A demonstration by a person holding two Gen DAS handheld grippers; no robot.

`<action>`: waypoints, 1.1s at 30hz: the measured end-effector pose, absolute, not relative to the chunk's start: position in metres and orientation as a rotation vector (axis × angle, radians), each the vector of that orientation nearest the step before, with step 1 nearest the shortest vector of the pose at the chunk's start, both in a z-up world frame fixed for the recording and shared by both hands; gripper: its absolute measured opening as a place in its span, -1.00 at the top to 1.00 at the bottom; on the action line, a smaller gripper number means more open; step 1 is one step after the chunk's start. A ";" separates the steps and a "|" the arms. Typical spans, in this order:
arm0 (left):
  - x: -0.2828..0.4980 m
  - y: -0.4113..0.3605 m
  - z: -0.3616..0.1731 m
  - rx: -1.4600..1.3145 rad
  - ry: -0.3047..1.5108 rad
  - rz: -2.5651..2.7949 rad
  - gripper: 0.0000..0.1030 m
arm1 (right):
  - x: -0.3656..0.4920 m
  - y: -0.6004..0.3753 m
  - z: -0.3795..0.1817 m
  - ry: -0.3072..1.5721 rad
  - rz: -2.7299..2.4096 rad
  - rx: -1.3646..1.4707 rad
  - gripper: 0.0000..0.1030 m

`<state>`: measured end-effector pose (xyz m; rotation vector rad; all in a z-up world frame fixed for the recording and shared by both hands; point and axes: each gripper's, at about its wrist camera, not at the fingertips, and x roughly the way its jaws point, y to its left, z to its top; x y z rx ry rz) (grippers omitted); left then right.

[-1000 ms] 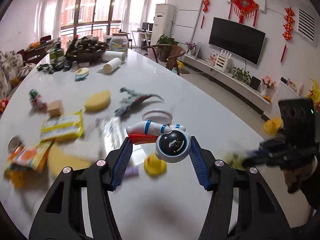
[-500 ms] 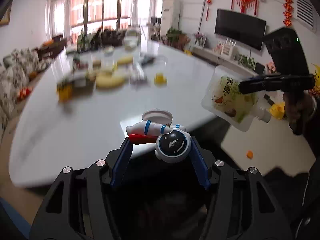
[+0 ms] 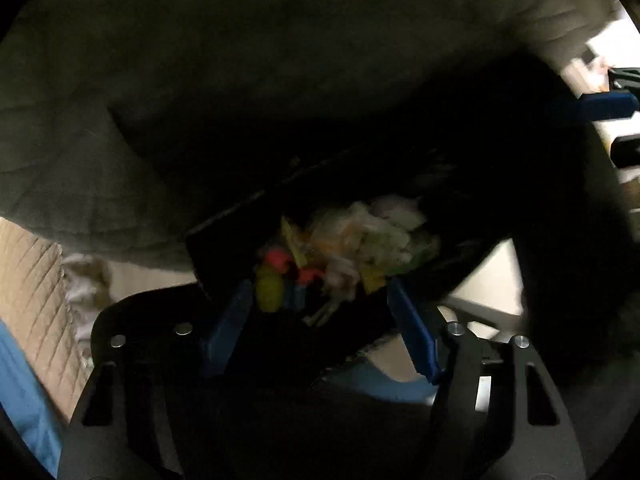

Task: Collect trash
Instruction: 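Lower the pouch and astronaut toy into the dark bag and open both grippers, then grasp the yellow rubber duck with the right gripper while the left grasps the yellow snack-bar wrapper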

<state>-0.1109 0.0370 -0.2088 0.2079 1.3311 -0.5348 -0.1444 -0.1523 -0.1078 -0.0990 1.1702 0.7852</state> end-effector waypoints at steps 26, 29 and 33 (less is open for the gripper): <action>-0.015 0.073 0.022 -0.252 0.805 -0.352 -0.56 | 0.048 -0.215 0.011 0.872 0.430 -0.101 0.29; 0.036 0.064 0.036 -0.328 0.766 -0.292 -0.56 | 0.026 -0.224 0.026 0.815 0.457 -0.046 0.29; 0.097 0.057 0.045 -0.368 0.767 -0.305 -0.56 | -0.002 -0.239 0.035 0.785 0.477 0.014 0.29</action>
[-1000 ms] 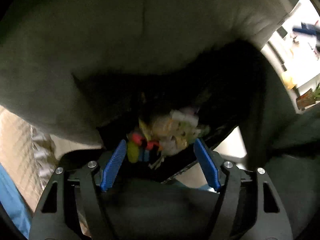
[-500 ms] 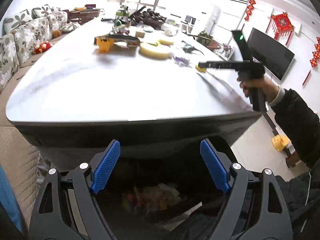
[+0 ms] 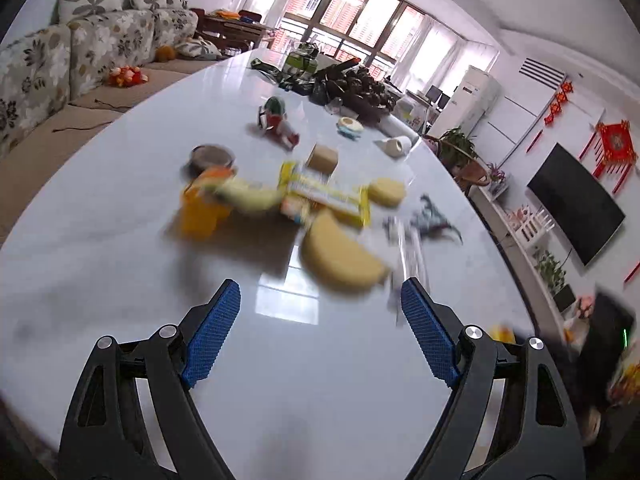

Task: Collect trash
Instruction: 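Grasp the yellow rubber duck with the right gripper while the left grasps the yellow snack-bar wrapper, then lower the duck and wrapper into the dark bag and open both grippers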

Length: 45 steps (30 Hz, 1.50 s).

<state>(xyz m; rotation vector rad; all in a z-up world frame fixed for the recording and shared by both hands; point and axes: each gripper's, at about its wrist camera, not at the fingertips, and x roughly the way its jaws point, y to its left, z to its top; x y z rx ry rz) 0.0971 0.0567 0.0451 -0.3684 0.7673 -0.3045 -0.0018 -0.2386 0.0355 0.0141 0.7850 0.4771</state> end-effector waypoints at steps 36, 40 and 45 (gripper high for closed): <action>-0.111 0.057 0.081 0.061 0.552 -0.468 1.00 | -0.097 -0.204 0.052 0.796 0.666 0.088 0.28; -0.163 0.063 0.040 0.076 0.699 -0.491 1.00 | -0.136 -0.182 0.034 0.856 0.732 0.024 0.28; -0.179 0.056 -0.043 0.181 0.940 -0.505 1.00 | -0.161 -0.158 -0.026 1.011 0.798 -0.019 0.28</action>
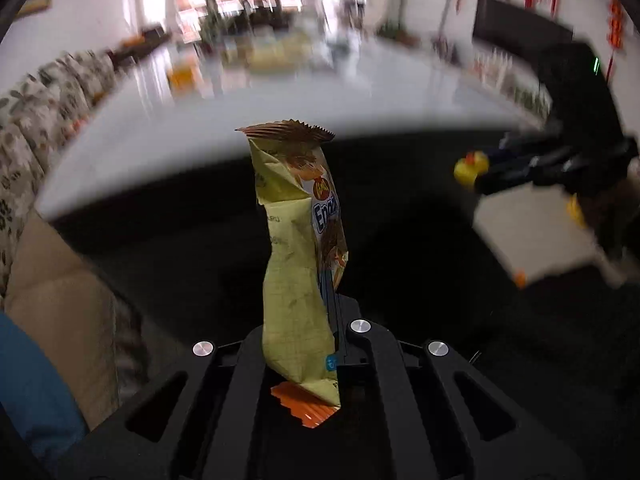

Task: Collect trash
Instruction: 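Lower the duck and wrapper into the dark bag and open both grippers, then grasp the clear purple-ended packet with the right gripper while the left grasps the yellow half-round sponge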

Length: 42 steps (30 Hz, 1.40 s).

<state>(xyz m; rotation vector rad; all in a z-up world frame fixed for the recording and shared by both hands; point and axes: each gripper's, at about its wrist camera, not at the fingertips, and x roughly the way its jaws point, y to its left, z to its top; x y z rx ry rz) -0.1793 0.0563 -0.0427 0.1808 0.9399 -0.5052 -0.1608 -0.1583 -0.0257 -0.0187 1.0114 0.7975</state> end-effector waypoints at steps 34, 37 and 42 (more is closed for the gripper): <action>-0.102 0.103 0.001 -0.053 0.800 -0.385 -0.59 | 0.064 -0.191 0.037 0.850 0.289 0.103 -0.50; -0.098 0.103 0.009 -0.109 0.774 -0.402 -0.61 | 0.112 -0.186 0.026 0.896 0.218 0.143 -0.45; -0.094 0.097 0.002 -0.100 0.783 -0.418 -0.61 | 0.144 -0.163 0.003 0.986 0.166 0.005 -0.38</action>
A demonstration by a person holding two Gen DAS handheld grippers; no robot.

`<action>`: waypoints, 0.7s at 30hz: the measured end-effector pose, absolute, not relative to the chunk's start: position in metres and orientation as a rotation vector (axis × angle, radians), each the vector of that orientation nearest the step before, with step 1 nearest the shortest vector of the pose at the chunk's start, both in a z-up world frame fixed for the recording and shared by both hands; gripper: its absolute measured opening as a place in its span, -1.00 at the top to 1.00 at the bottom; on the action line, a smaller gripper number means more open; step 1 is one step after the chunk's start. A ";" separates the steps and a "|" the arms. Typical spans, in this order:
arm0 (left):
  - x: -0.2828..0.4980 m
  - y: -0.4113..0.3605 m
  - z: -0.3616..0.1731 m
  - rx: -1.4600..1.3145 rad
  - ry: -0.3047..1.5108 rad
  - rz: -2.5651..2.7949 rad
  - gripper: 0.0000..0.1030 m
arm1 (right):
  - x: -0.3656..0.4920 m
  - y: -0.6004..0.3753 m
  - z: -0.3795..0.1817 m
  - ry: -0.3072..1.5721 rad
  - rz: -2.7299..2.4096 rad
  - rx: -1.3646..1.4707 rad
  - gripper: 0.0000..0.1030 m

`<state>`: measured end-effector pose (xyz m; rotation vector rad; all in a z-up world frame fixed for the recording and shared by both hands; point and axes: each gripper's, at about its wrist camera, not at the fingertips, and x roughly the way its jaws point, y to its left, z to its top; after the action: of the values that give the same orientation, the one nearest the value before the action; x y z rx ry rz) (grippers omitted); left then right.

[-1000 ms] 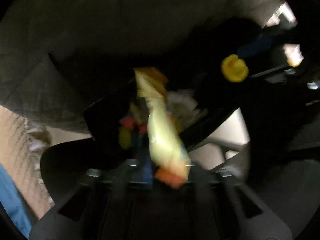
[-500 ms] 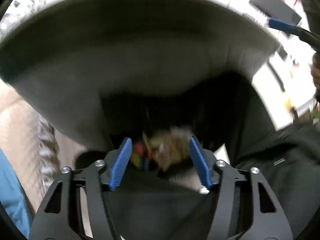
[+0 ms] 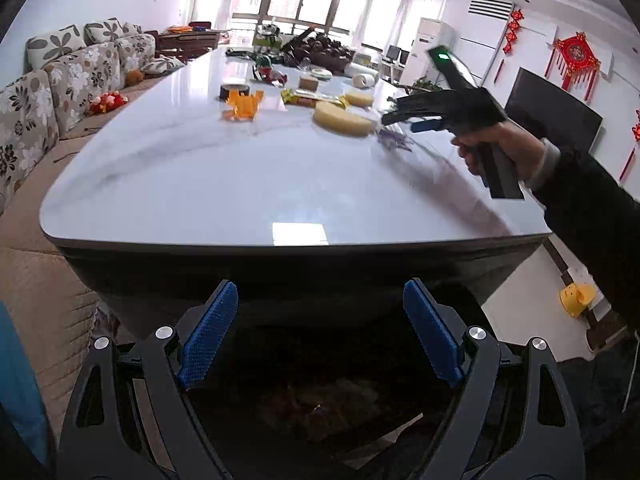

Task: Collect trash
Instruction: 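Grasp the clear purple-ended packet with the right gripper while the left grasps the yellow half-round sponge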

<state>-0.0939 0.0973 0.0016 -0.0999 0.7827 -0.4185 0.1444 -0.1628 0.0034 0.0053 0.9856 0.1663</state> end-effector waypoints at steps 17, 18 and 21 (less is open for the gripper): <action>-0.033 0.064 0.033 -0.133 0.723 -0.417 -0.61 | 0.075 -0.191 0.006 0.944 0.353 -0.050 0.11; -0.020 0.053 0.036 -0.119 0.716 -0.413 -0.61 | 0.065 -0.204 0.007 0.945 0.368 0.010 0.11; 0.031 0.013 0.042 -0.024 0.702 -0.406 -0.61 | 0.034 -0.242 0.009 0.940 0.404 0.180 0.11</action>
<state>0.0305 0.0127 0.0416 -0.0235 0.7021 -0.4056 0.0339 -0.2424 0.0092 0.1798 0.9402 0.4045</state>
